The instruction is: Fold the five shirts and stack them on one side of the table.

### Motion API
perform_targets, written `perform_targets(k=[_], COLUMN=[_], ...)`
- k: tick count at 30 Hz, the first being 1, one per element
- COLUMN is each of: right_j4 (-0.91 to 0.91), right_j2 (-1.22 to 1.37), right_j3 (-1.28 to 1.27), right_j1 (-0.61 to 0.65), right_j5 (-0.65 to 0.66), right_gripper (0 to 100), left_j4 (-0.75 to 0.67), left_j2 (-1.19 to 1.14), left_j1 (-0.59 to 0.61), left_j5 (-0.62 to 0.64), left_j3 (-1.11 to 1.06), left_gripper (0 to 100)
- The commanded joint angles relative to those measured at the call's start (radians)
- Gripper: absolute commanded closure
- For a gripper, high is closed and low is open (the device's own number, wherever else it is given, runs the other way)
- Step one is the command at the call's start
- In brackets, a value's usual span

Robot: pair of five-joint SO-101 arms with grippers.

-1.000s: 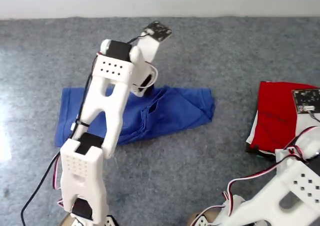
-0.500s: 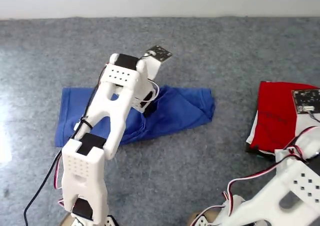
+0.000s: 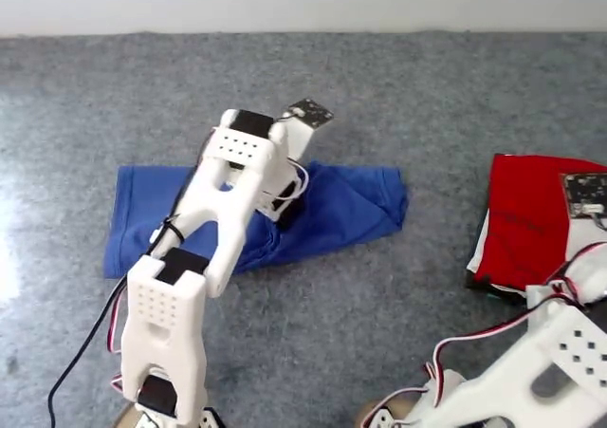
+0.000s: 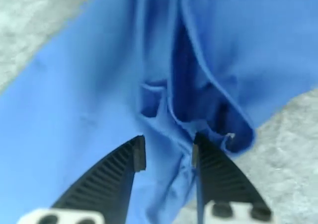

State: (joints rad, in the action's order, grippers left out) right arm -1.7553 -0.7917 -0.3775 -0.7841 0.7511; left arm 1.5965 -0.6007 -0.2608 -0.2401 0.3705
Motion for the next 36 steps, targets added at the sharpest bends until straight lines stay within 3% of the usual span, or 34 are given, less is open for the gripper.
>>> perform_targets(k=[1, 8, 23, 36], right_j4=[-0.038, -0.036, -0.031, -0.031], right_j2=[-0.018, -0.018, -0.018, -0.018], right_j3=[0.003, -0.021, -0.021, -0.021], right_j1=[-0.044, -0.061, -0.056, -0.056], right_j5=[0.028, 0.083, 0.078, 0.084], right_gripper=[99.0, 99.0, 99.0, 99.0], left_j4=[-0.002, -0.006, 0.025, 0.037], left_j2=[0.008, -0.002, -0.029, -0.146], left_j1=[0.046, 0.081, -0.011, 0.112], left_j5=[-0.008, -0.009, -0.003, -0.008], left_j3=[0.044, 0.058, 0.151, 0.216], left_gripper=[84, 84, 84, 84])
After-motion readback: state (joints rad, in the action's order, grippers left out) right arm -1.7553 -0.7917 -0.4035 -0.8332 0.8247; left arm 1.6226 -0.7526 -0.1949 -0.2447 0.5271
